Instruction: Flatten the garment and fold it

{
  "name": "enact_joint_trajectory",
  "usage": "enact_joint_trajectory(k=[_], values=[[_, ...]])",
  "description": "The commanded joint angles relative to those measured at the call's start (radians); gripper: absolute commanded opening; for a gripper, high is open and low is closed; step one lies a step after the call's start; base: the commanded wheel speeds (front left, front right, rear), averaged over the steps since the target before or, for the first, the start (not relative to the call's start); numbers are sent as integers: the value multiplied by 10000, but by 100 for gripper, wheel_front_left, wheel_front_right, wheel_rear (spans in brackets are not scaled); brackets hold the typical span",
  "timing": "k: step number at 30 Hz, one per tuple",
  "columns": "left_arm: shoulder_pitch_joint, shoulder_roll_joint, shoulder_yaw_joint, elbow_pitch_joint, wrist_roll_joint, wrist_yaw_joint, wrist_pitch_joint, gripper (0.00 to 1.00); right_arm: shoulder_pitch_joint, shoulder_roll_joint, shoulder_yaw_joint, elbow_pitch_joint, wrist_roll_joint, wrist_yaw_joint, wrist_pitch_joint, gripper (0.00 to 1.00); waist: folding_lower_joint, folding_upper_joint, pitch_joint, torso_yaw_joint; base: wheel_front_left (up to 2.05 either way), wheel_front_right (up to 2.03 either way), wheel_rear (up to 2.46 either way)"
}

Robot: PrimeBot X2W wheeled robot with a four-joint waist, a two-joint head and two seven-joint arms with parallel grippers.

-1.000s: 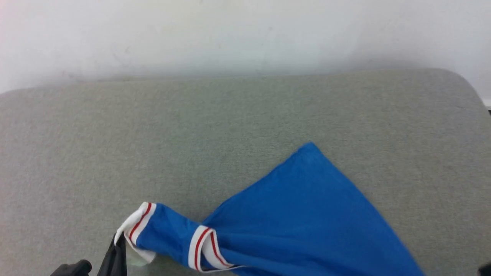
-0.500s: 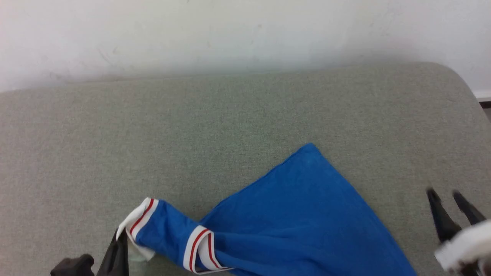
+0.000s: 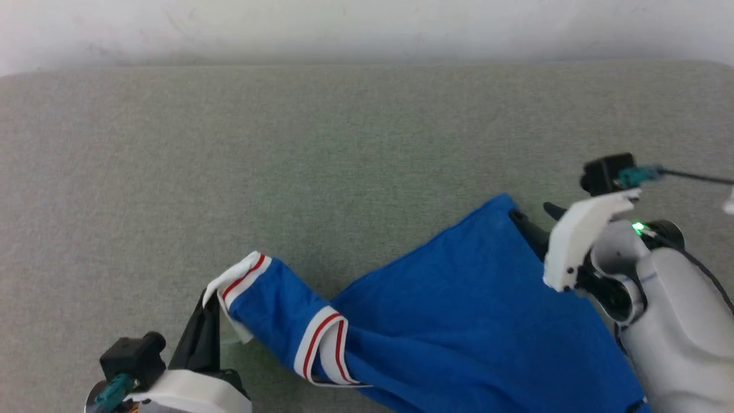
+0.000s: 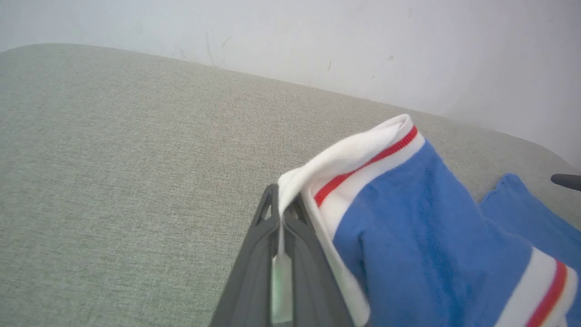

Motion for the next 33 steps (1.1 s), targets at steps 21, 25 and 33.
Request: enact_joint_trajectory(k=[21, 25, 33], values=[[-794, 49, -230, 1074, -2, -401, -359, 0, -1567, -851, 3546, 1117, 2240, -6, 2286, 0, -2, -1, 262, 578, 0, 0, 0], [-1184, 500, -46, 1075, 90, -518, -293, 0, -1976, -1261, 3434, 703, 2051, -6, 726, 0, -2, -1, -152, 479, 0, 0, 0], [-3210, 1283, 306, 1265, 30, -1047, 78, 0, -2557, -1592, 2395, 744, 1587, -6, -957, 0, -2, -1, -836, 272, 0, 0, 0]])
